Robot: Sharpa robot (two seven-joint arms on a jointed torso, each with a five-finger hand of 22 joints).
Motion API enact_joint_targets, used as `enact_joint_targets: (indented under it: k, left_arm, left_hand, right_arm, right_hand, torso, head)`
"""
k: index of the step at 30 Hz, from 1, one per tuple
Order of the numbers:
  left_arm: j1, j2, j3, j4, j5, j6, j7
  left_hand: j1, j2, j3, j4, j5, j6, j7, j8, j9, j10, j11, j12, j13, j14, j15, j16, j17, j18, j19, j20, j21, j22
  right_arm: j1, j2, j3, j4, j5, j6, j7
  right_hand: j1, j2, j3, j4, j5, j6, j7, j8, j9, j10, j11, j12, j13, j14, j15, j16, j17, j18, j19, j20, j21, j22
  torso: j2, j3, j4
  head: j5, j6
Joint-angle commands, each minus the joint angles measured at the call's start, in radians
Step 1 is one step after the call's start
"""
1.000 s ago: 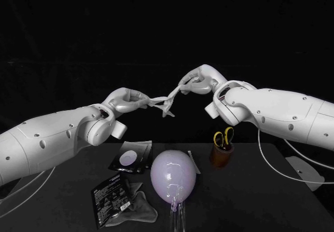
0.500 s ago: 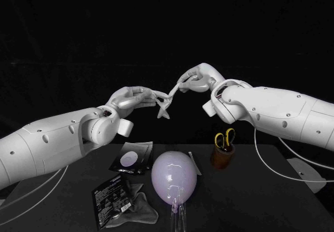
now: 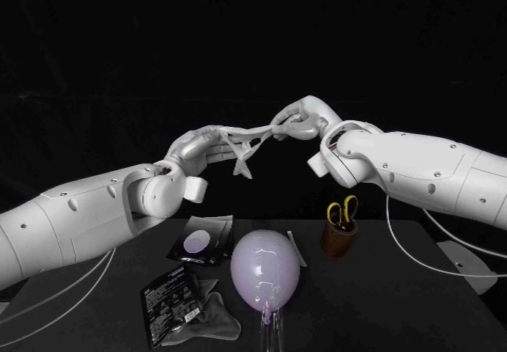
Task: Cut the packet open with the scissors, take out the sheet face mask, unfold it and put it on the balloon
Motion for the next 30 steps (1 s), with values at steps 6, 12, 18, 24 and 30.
enact_joint_targets:
  k: [6,12,18,24,30]
  left_arm:
    - [0.001,0.006,0.002,0.001,0.084,0.041,0.008]
    - [0.001,0.006,0.002,0.002,0.088,0.061,-0.010]
    - [0.001,0.007,0.002,-0.004,0.075,0.047,-0.031]
    - [0.001,0.008,0.002,-0.012,0.038,0.026,-0.064]
    - [0.001,0.009,0.002,-0.017,0.023,0.021,-0.084]
  left_hand:
    - [-0.080,0.003,0.055,-0.001,-0.003,-0.059,0.156,0.083,0.003,-0.056,0.001,0.063,0.012,0.031,-0.005,-0.023,-0.003,0.028,0.104,-0.002,-0.001,-0.016]
    - [-0.104,0.010,0.062,-0.004,-0.004,-0.080,0.155,0.108,-0.016,-0.093,0.000,0.101,0.019,0.094,-0.020,-0.007,0.009,0.045,0.207,-0.012,0.029,-0.011]
    - [-0.106,0.013,0.056,-0.013,-0.003,-0.090,0.153,0.113,-0.038,-0.120,-0.008,0.128,0.024,0.170,-0.037,0.026,0.032,0.044,0.297,-0.034,0.056,-0.008]
    - [-0.101,0.010,0.044,-0.022,-0.004,-0.083,0.150,0.112,-0.066,-0.122,-0.014,0.157,0.030,0.203,-0.046,0.040,0.048,0.043,0.342,-0.047,0.064,-0.011]
    - [-0.089,0.011,0.025,-0.021,-0.004,-0.076,0.144,0.108,-0.098,-0.131,-0.023,0.179,0.032,0.269,-0.063,0.075,0.076,0.043,0.415,-0.067,0.092,-0.003]
  right_arm:
    - [0.001,0.005,0.001,-0.014,0.002,-0.005,0.012]
    - [0.001,0.013,0.001,-0.027,0.003,-0.014,0.014]
    - [0.003,0.019,0.001,-0.036,0.003,-0.022,0.018]
    - [0.011,0.028,0.001,-0.043,-0.009,-0.016,0.017]
    - [0.018,0.037,0.001,-0.047,-0.048,0.007,0.011]
  right_hand:
    - [0.008,0.000,0.007,-0.001,0.003,0.004,0.003,0.003,0.036,-0.005,-0.001,-0.004,-0.001,-0.002,0.008,-0.006,0.000,0.020,-0.004,-0.001,0.002,0.002]
    - [0.008,0.000,0.007,-0.001,0.003,0.003,0.003,0.003,0.036,-0.005,-0.001,-0.004,-0.001,-0.002,0.008,-0.006,0.000,0.020,-0.004,-0.001,0.002,0.002]
    - [0.008,0.001,0.007,-0.001,0.003,0.003,0.003,0.003,0.036,-0.005,-0.001,-0.004,-0.001,-0.002,0.008,-0.006,0.000,0.020,-0.005,-0.001,0.002,0.002]
    - [0.008,0.001,0.007,-0.001,0.003,0.003,0.004,0.003,0.036,-0.005,-0.001,-0.004,-0.001,-0.002,0.008,-0.006,0.000,0.020,-0.005,-0.001,0.002,0.002]
    - [0.009,0.001,0.007,-0.001,0.003,0.003,0.004,0.003,0.036,-0.005,-0.001,-0.004,-0.001,-0.002,0.008,-0.007,0.000,0.020,-0.005,-0.001,0.002,0.003]
  torso:
    - [0.000,-0.0002,0.0015]
    - [0.000,-0.0001,0.0017]
    - [-0.001,-0.0002,0.0003]
    - [0.000,-0.0004,0.0005]
    - [0.000,0.0000,0.0005]
  head:
    - [-0.002,0.001]
    - [-0.003,0.003]
    - [-0.002,0.002]
    - [-0.005,0.002]
    - [-0.005,0.002]
